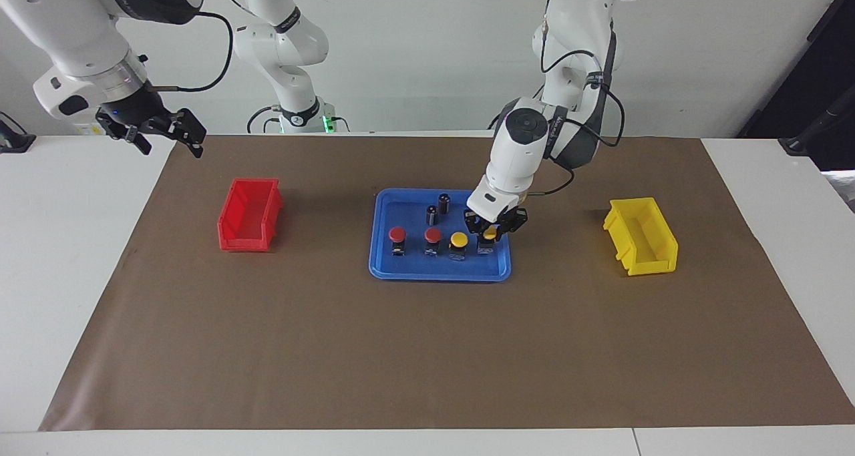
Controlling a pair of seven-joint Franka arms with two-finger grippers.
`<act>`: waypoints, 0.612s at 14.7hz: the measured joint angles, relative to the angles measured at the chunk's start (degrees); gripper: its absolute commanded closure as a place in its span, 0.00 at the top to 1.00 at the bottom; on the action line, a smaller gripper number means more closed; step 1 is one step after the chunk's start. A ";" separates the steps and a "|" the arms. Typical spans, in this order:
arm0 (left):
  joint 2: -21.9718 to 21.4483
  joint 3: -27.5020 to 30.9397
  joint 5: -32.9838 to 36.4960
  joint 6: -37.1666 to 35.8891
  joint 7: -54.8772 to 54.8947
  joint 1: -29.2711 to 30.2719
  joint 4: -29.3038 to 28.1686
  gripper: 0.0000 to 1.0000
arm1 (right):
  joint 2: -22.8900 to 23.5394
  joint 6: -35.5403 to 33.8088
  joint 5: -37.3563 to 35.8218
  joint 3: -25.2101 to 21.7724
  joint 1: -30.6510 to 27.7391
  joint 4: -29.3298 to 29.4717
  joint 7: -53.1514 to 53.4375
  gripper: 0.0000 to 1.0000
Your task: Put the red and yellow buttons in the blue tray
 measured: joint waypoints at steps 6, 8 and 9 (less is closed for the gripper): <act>1.06 0.52 -0.02 1.15 -0.07 -0.16 0.39 0.71 | -0.02 0.00 0.00 0.00 0.00 0.00 0.00 1.00; 0.54 0.80 -0.02 -1.02 -0.10 -0.14 1.38 0.71 | -0.02 0.00 0.00 0.00 0.00 0.00 0.00 1.00; 0.06 0.98 -0.03 -3.04 -0.10 -0.14 2.37 0.72 | -0.02 0.00 0.00 0.00 0.00 0.00 0.00 1.00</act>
